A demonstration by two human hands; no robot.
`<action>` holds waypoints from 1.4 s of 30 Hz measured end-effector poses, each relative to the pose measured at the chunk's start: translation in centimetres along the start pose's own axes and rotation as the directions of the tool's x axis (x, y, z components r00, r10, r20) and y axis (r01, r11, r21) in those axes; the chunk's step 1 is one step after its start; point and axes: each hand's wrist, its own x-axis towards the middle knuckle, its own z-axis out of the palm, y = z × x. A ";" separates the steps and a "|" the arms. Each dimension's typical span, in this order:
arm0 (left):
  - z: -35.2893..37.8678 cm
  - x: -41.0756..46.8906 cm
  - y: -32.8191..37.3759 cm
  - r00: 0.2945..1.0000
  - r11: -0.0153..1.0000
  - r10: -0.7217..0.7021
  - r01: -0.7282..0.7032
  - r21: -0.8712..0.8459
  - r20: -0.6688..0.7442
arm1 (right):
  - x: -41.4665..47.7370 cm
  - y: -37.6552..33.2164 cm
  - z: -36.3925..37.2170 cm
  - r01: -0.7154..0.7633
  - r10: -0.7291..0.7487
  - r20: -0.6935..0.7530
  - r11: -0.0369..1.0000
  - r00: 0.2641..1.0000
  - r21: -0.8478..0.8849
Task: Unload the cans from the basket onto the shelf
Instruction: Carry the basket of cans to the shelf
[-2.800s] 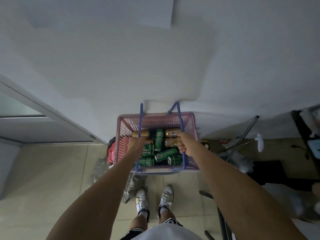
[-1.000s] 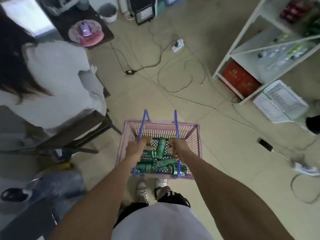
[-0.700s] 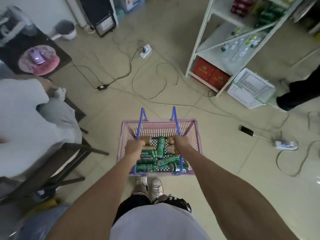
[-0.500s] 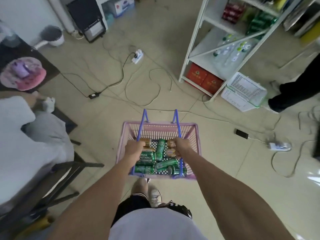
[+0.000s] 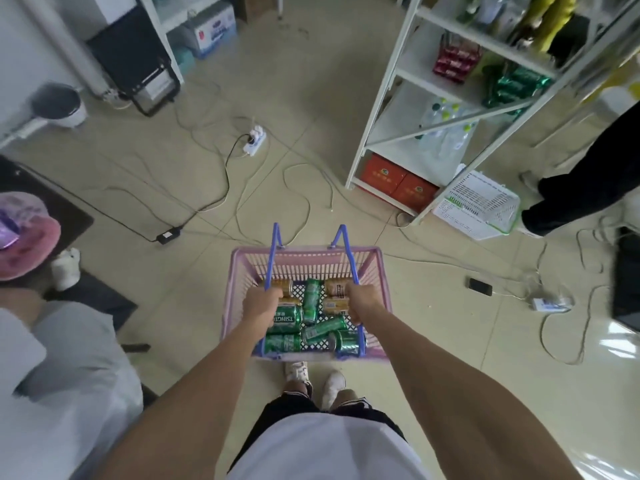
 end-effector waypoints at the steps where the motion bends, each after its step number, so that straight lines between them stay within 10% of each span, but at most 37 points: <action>1: -0.4 0.6 0.9 1.000 1.000 0.010 -0.010 0.003 -0.002 | 0.3 -0.9 0.3 0.007 -0.007 0.000 1.000 1.000 0.001; 42: -12.5 32.2 35.7 0.996 0.994 0.034 -0.025 0.104 -0.080 | 23.8 -43.1 9.3 -0.013 0.011 -0.043 0.998 0.999 -0.058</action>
